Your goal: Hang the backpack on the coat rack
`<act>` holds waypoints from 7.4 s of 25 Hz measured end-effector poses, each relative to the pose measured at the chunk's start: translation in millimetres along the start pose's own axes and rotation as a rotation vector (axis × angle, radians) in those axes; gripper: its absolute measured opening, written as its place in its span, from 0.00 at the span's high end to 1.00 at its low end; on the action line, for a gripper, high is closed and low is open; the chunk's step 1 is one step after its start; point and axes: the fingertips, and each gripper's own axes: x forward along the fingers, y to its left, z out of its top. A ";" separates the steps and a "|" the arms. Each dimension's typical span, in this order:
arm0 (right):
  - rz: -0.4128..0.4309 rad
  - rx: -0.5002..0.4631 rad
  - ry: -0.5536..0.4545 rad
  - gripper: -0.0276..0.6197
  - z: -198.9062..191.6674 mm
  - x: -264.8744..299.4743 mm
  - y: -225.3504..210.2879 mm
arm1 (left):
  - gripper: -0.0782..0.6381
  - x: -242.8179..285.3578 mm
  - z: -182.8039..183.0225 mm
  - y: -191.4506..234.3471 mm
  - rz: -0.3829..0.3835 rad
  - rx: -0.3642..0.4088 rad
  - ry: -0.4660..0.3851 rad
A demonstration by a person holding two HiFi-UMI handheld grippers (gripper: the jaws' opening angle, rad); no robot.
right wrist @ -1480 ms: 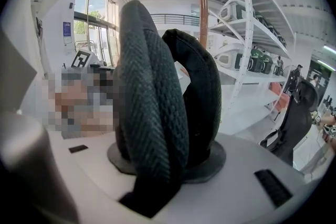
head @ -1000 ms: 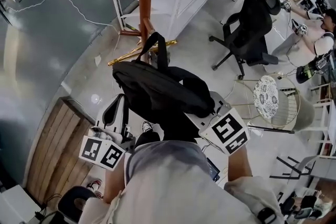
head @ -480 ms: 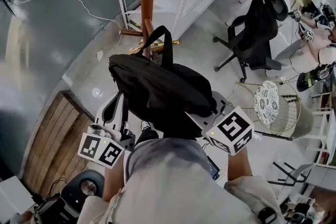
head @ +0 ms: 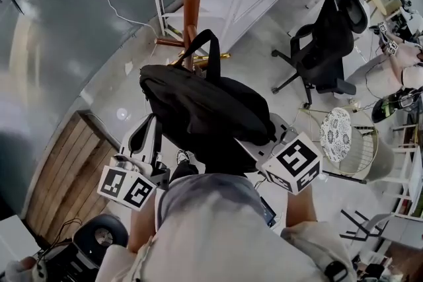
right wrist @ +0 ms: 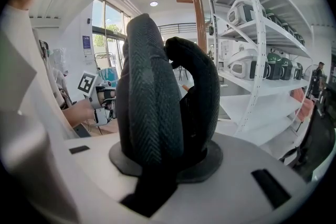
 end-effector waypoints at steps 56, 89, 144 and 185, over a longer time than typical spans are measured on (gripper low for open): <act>0.103 0.105 0.056 0.76 -20.7 51.6 -71.7 | 0.88 40.9 -4.9 17.2 0.066 -0.070 0.018; 0.158 0.194 0.088 0.76 -54.5 74.9 -95.1 | 0.88 39.3 -14.2 5.8 0.076 -0.084 0.037; 0.178 0.093 0.089 0.54 -80.7 101.8 -130.3 | 0.88 37.0 -42.8 8.3 0.010 -0.170 0.131; -0.138 0.385 -0.052 0.67 -93.0 27.8 -102.7 | 0.88 5.3 -62.6 -1.7 -0.131 -0.151 0.239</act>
